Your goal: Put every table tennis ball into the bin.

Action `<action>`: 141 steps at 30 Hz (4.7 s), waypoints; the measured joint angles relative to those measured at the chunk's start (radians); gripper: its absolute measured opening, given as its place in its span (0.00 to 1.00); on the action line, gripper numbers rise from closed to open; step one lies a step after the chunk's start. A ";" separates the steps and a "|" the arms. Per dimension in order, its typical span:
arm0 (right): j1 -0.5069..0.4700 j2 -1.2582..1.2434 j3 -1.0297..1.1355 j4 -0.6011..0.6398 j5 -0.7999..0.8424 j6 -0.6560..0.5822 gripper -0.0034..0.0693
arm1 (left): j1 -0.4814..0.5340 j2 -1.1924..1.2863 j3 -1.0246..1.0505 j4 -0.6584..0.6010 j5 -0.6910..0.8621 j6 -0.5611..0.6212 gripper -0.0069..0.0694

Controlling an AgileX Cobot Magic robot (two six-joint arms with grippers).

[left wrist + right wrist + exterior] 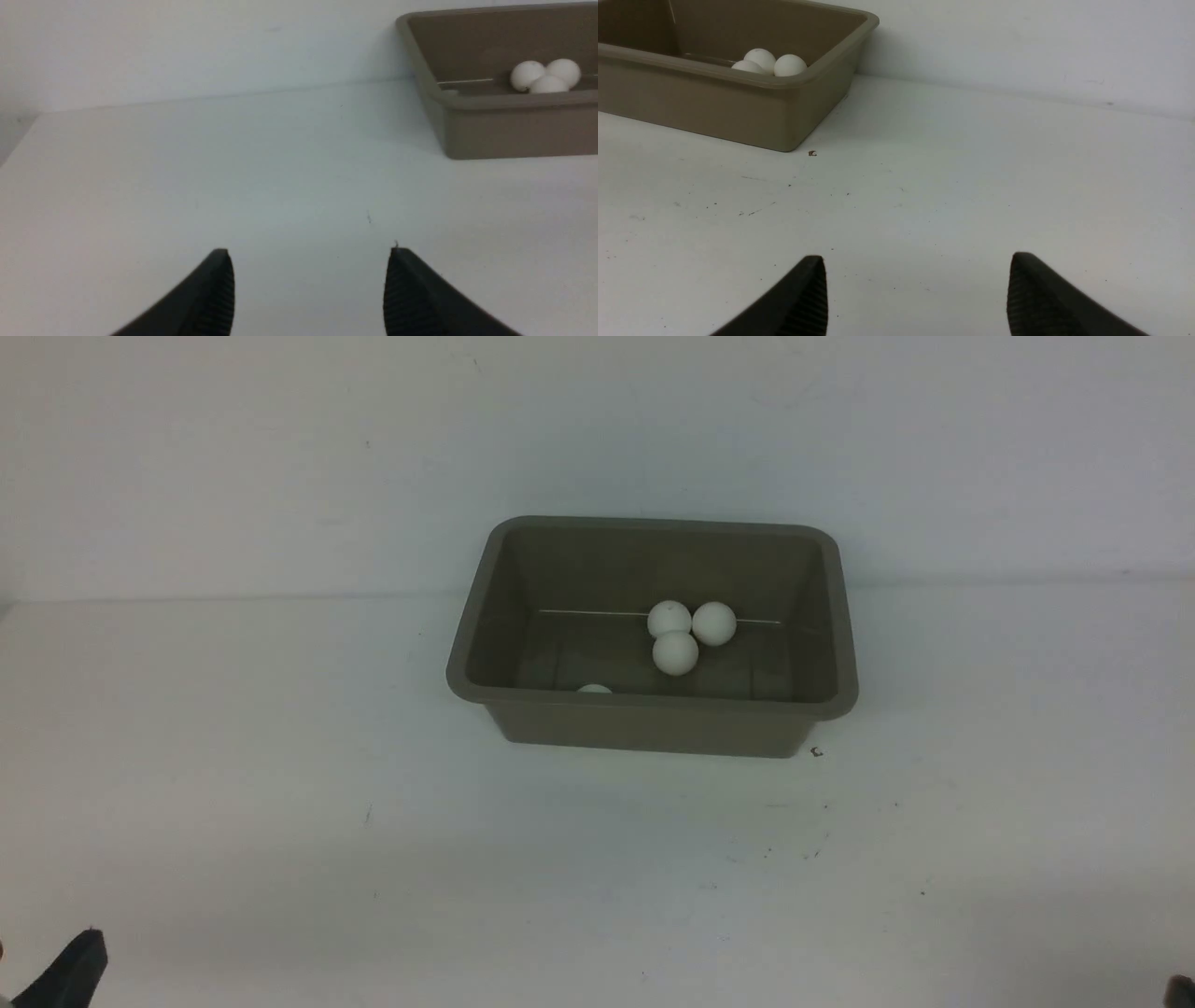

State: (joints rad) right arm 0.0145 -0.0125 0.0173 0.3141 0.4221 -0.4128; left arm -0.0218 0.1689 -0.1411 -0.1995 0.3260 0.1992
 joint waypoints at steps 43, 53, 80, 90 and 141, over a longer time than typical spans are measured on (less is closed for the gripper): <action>0.000 0.000 0.001 0.001 0.000 -0.001 0.70 | 0.139 -0.180 0.160 0.143 0.086 -0.094 0.61; 0.000 0.000 0.001 0.001 0.000 -0.001 0.70 | 0.139 -0.180 0.161 0.249 0.086 -0.199 0.61; 0.000 0.000 0.001 0.001 0.000 -0.001 0.70 | 0.139 -0.180 0.161 0.260 0.086 -0.199 0.61; 0.000 0.000 0.001 0.001 0.000 -0.001 0.70 | 0.139 -0.180 0.161 0.260 0.086 -0.199 0.61; 0.000 0.000 0.001 -0.002 0.000 0.028 0.70 | 0.139 -0.180 0.161 0.260 0.086 -0.199 0.61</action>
State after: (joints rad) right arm 0.0145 -0.0125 0.0179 0.3123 0.4221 -0.3846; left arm 0.1175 -0.0113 0.0199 0.0601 0.4121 0.0000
